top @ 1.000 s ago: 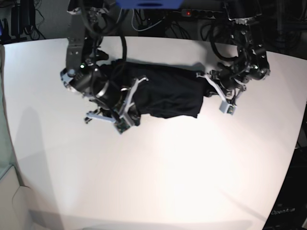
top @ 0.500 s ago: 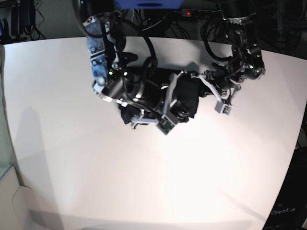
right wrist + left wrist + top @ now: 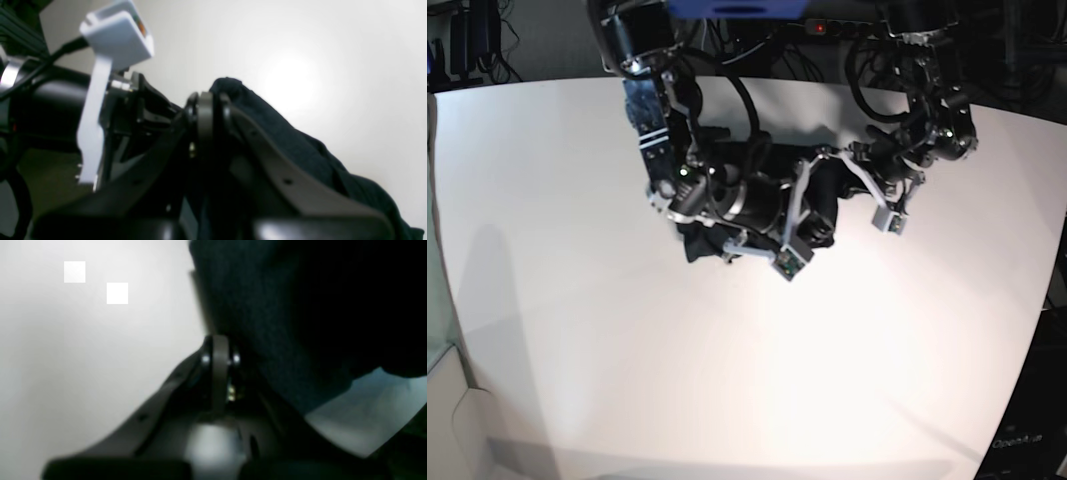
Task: Fold the T-shirt properly
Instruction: 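Press and tuck the folded bundle edges with the right gripper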
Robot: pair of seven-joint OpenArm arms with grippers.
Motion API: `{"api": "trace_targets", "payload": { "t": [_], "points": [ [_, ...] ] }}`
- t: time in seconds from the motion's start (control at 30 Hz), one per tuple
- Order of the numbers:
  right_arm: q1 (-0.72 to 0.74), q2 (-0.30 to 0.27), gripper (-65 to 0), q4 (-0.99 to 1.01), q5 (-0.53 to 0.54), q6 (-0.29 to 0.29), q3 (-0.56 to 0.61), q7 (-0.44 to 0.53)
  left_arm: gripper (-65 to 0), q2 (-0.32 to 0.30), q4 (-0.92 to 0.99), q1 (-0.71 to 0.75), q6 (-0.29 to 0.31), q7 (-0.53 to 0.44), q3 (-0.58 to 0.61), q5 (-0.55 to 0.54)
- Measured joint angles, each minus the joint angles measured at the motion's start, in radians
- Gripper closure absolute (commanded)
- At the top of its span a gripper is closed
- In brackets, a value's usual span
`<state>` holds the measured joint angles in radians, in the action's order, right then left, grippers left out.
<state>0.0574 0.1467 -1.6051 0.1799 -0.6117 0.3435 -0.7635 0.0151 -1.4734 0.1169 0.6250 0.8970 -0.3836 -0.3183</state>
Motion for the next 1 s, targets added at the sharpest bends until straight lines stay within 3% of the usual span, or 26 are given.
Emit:
{"api": "trace_targets", "payload": {
  "t": [0.13, 0.3, 0.4, 0.53, 0.67, 0.77, 0.87, 1.0],
  "points": [
    [0.021, 0.000, -5.0, 0.002, 0.000, 0.000, 0.001, -0.003, 0.0, 0.002, 0.000, 0.006, 0.000, -0.005, 0.000, 0.000],
    [0.027, 0.000, -22.6, 0.002, 0.000, 0.000, 0.001, 0.000, 0.0, 0.002, 0.000, 0.011, 0.000, -0.008, 0.000, -0.006],
    [0.028, -0.001, -28.2, 0.002, 0.000, 0.000, 0.016, -0.002, 0.0, 0.002, 0.000, 0.011, 0.001, -0.007, 0.000, -0.006],
    [0.029, 0.001, -29.5, 0.002, 0.000, 0.000, 0.074, -0.002, 0.0, 0.002, 0.000, 0.011, 0.005, -0.007, 0.000, -0.005],
    [0.046, -0.004, -29.5, -0.021, -0.005, 0.000, 0.003, -0.011, 0.0, 0.002, 0.000, 0.013, 0.005, -0.007, 0.000, -0.007],
    [0.062, -0.082, -29.7, -0.052, 0.004, 0.006, -0.074, -0.004, 0.0, 0.000, -0.001, 0.013, 0.007, -0.005, 0.000, -0.008],
    [0.034, -0.156, -29.7, -0.050, -0.015, 0.007, -0.136, -0.058, 0.0, 0.000, -0.001, 0.013, 0.007, -0.004, 0.000, -0.007],
    [-0.037, -0.185, -29.7, -0.049, -0.009, 0.007, -0.181, -0.058, 0.0, 0.002, -0.001, 0.015, 0.007, -0.006, 0.000, -0.008]
  ]
}}
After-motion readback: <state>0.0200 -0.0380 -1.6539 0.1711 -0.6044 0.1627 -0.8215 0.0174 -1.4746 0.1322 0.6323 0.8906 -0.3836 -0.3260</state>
